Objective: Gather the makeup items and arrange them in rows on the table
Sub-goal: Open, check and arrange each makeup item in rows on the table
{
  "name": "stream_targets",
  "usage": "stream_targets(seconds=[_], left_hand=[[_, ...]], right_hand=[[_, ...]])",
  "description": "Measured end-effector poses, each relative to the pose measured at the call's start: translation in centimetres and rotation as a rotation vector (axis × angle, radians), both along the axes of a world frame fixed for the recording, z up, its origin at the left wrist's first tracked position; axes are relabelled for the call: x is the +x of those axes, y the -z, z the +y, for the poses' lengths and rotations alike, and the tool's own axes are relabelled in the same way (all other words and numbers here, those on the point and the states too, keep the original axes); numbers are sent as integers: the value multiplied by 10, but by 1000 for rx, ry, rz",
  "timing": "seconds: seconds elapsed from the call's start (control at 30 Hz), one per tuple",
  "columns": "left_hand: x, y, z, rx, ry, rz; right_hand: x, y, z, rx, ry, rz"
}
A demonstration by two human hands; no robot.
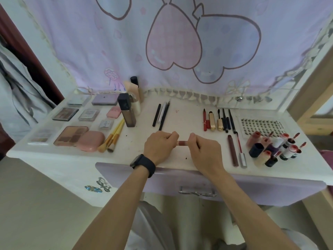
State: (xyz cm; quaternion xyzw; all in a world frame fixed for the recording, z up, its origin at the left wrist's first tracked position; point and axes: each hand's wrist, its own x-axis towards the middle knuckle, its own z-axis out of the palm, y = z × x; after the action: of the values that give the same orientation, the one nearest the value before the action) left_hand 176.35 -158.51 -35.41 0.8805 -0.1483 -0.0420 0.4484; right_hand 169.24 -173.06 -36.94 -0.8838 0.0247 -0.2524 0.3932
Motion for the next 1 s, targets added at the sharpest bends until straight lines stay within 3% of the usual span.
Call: stream_targets(seconds=[0.13,0.37,0.53,0.8,1.0], left_hand=[[3,-4,0,-24,5,45],[-4,6,0,-45,-76,-143],[0,1,8,-236,49,-99],[7,1,9,-277,-2,-43],[6,0,12,-321,-7,-46]], right_hand=[[2,0,1,-78,-20,-25],[6,-3,-3,158,42,182],[7,-5,-8,348,105,142],[2,-8,-20,446,-101,197],[5,-17,-18,486,-30,239]])
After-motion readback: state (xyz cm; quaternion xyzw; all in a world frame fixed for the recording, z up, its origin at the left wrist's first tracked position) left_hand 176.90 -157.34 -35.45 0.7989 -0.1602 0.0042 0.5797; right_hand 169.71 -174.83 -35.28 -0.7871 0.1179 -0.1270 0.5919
